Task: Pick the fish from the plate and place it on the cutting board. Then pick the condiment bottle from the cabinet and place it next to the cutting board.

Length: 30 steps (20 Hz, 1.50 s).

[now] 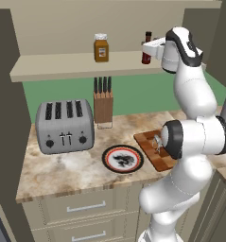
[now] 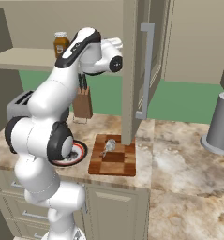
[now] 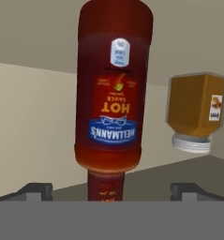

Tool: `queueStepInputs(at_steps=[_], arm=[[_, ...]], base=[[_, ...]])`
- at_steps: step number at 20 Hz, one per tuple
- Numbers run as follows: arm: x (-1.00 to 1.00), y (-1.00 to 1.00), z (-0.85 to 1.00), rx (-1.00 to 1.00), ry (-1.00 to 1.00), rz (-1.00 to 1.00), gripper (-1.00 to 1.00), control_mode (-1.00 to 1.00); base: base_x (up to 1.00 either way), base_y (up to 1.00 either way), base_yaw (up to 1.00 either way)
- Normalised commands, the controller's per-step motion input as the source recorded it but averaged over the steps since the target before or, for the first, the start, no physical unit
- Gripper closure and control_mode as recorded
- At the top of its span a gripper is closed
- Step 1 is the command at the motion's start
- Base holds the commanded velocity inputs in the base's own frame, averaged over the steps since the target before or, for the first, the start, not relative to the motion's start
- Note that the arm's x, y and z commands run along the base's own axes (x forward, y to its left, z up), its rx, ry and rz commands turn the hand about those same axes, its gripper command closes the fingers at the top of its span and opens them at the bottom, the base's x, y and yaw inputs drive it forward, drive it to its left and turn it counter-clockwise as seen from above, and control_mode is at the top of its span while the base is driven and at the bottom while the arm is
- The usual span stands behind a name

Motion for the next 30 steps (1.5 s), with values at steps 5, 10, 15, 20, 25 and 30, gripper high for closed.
queueStepInputs(at_steps=[5, 10, 15, 20, 25, 30], arm=[[0.13, 0.00, -0.02, 0.00, 0.00, 0.00, -1.00, -1.00], [0.12, 0.00, -0.02, 0.00, 0.00, 0.00, -1.00, -1.00], [0.11, 0.00, -0.01, 0.00, 0.00, 0.00, -1.00, -1.00], [0.11, 0.00, -0.02, 0.00, 0.00, 0.00, -1.00, -1.00], [0.11, 0.00, 0.00, 0.00, 0.00, 0.00, -1.00, -1.00], [0.01, 0.00, 0.00, 0.00, 0.00, 0.00, -1.00, -1.00]], base=[[0.00, 0.00, 0.00], [0.00, 0.00, 0.00], [0.00, 0.00, 0.00], [0.00, 0.00, 0.00], [0.00, 0.00, 0.00], [0.00, 0.00, 0.00]])
